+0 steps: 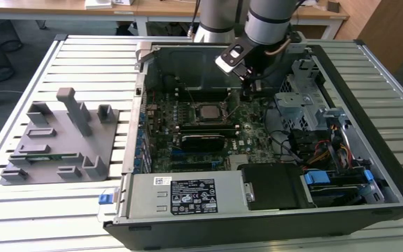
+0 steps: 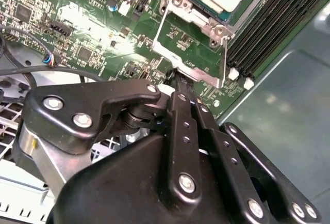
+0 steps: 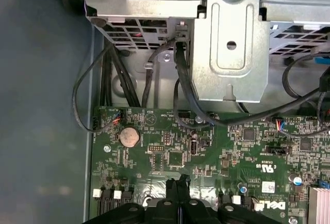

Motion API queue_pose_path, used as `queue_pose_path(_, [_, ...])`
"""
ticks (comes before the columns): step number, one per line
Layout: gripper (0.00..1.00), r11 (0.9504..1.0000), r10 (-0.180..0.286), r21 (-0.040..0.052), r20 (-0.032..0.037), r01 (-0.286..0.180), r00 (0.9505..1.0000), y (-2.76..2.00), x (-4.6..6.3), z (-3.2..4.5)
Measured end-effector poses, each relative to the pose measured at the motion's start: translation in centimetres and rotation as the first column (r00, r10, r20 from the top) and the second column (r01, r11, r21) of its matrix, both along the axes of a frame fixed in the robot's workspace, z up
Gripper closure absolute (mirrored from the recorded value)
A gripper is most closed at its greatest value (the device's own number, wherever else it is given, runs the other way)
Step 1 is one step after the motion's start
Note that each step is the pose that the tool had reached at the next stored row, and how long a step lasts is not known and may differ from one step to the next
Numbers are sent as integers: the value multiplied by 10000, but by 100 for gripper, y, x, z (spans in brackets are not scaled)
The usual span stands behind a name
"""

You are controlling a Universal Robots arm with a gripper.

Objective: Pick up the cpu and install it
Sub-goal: 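Close the cpu cover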

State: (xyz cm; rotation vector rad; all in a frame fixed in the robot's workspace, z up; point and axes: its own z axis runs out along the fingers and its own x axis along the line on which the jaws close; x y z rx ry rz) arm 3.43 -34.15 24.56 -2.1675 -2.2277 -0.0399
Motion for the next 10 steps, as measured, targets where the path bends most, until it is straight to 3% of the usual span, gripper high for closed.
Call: queue_pose_path(10, [89,10000,0,0,0,0,10000,0,-63,-1])
